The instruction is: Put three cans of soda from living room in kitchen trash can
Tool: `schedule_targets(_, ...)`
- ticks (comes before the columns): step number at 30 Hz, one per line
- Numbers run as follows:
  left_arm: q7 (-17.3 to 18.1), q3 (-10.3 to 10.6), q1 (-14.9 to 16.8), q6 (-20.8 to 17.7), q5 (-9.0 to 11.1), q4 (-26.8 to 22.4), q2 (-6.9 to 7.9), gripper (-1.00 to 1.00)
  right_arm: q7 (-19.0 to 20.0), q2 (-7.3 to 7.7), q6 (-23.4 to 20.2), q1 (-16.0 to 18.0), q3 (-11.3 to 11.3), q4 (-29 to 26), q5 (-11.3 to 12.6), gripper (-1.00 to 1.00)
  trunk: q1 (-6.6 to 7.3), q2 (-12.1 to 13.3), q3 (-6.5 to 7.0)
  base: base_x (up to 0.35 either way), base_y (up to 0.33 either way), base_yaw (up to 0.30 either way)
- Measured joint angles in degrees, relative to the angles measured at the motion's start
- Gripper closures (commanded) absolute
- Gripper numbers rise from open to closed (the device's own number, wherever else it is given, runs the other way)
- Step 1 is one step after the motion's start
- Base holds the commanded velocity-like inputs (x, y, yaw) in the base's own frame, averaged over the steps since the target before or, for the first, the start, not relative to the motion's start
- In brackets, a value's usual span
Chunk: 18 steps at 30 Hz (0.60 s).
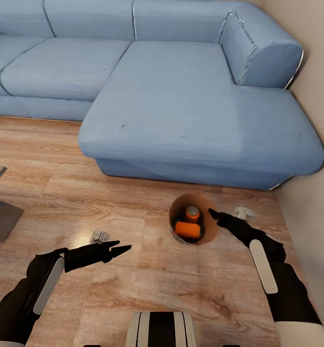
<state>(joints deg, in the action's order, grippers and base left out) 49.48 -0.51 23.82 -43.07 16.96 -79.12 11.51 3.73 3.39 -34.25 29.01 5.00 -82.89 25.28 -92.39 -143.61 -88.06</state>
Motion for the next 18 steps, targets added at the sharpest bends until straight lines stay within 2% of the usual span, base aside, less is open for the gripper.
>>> schedule_targets(1, -0.06, -0.01, 0.0, 0.0, 0.0, 0.09, 0.0, -1.0, -3.22, -0.1, -1.12, 0.0, 0.04, -1.21, -1.61, -1.0, 0.0, 0.0, 0.0, 0.0, 0.0, 0.0)
schedule_targets(2, -0.08, -0.01, 0.0, -0.02, 0.0, 0.11, -0.02, -1.0, -4.44, -0.13, -1.7, 0.0, 0.05, -1.63, -2.1, -1.0, 0.0, 0.0, 0.0, 0.0, 0.0, 0.0)
schedule_targets(4, -0.19, 0.03, 0.0, -0.07, 0.0, 0.22, -0.07, -1.0, -9.1, -0.2, -5.64, 0.0, 0.08, -3.59, -3.5, -1.0, 0.0, 0.0, 0.0, 0.0, 0.0, 0.0)
schedule_targets(6, -0.23, 0.05, 0.0, -0.08, 0.0, 0.34, -0.08, -1.0, -10.16, -0.14, -7.85, 0.0, 0.07, -4.32, -3.75, -1.0, 0.0, 0.0, 0.0, 0.0, 0.0, 0.0)
schedule_targets(9, -0.25, 0.07, 0.0, -0.09, 0.0, 0.42, -0.09, -1.0, -10.61, -0.07, -10.55, 0.0, 0.01, -4.69, -3.78, -1.0, 0.0, 0.0, 0.0, 0.0, 0.0, 0.0)
schedule_targets(13, -0.26, 0.07, 0.0, -0.09, 0.0, 0.45, -0.1, -1.0, -9.83, 0.04, -11.74, 0.0, -0.03, -4.79, -3.63, -1.0, 0.0, 0.0, 0.0, 0.0, 0.0, 0.0)
schedule_targets(18, -0.31, 0.15, 0.0, -0.09, 0.0, 0.52, -0.23, -1.0, -6.01, 0.19, -12.9, 0.0, 0.03, -4.86, -3.63, -1.0, 0.0, 0.0, 0.0, 0.0, 0.0, 0.0)
